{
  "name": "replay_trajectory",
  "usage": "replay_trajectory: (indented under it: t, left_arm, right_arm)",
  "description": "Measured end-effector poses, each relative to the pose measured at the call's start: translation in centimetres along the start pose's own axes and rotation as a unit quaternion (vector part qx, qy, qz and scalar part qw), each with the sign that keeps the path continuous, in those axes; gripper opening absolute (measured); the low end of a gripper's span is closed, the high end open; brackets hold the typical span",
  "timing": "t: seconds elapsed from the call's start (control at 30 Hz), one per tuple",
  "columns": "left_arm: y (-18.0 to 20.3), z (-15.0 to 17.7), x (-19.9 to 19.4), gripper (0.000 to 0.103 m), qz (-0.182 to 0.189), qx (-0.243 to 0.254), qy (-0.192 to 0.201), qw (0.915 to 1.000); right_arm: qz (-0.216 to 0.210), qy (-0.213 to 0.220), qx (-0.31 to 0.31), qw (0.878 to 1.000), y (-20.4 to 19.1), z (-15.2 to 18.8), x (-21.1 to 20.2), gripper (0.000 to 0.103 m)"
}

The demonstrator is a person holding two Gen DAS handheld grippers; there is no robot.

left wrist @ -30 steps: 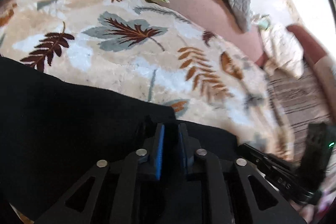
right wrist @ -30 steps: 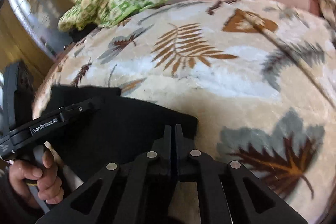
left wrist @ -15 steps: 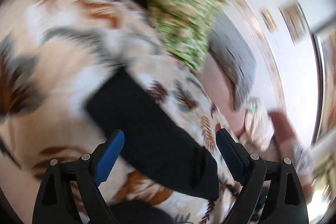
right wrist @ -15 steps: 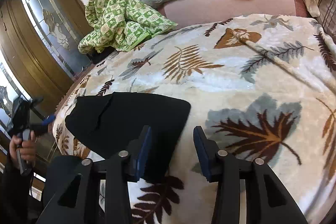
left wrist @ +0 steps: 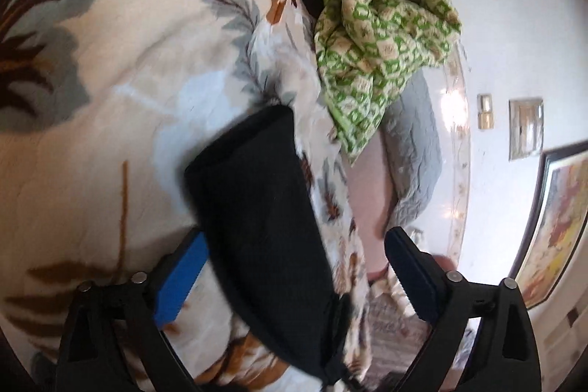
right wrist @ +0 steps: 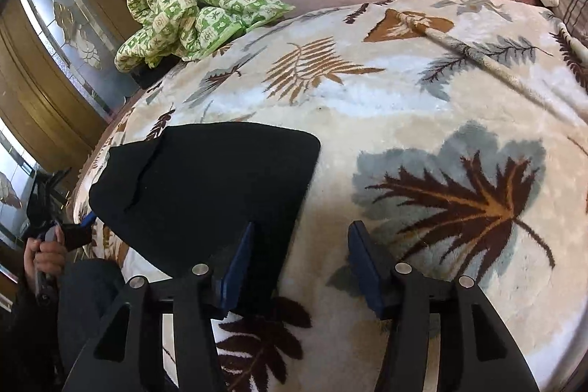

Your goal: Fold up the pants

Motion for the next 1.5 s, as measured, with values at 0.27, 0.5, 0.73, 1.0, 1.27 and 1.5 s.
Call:
replay_trajectory:
  t: [0.27, 0.5, 0.73, 1.0, 1.27, 1.5]
  left_arm:
    - [-0.5, 0.4, 1.0, 0.090, -0.019, 0.011, 0.018, 0.9996]
    - [-2.3, 0.2, -0.5, 0.017, -0.073, -0.014, 0.036, 0.9966]
    - [3.4, 1.0, 0.6, 0.010, -0.128, 0.132, 0.011, 0.9829]
    - [11.8, 6.8, 3.6, 0.009, -0.099, 0.301, -0.062, 0.9465]
    - [19.0, 20.9, 7.6, 0.009, -0.020, 0.409, -0.218, 0.8861]
    - [19.2, 27.4, 11.5, 0.009, -0.030, 0.419, -0.278, 0.8640]
  right_arm:
    - [-0.001, 0.001, 0.001, 1.000, 0.0, 0.0, 0.0, 0.055]
    - [-0.006, 0.001, 0.006, 1.000, 0.0, -0.1, -0.2, 0.056]
    - [-0.013, 0.013, 0.020, 1.000, 0.3, -0.6, -0.6, 0.056]
    - [-0.037, 0.040, 0.038, 0.998, 0.3, -1.5, -1.8, 0.057]
    - [-0.042, 0.024, 0.034, 0.998, 0.1, -1.1, -1.1, 0.058]
    - [-0.008, 0.014, 0.066, 0.998, 2.1, -0.8, -0.4, 0.058]
Point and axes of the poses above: each gripper's, at about its wrist camera, not at the fingertips, and x roughly the way its jaws point, y to its right, z to its underside, the point moved 6 cm from there along x, roughly the way its jaws point, and after that the axes turned 14 degrees about z, right-handed, at the moved point
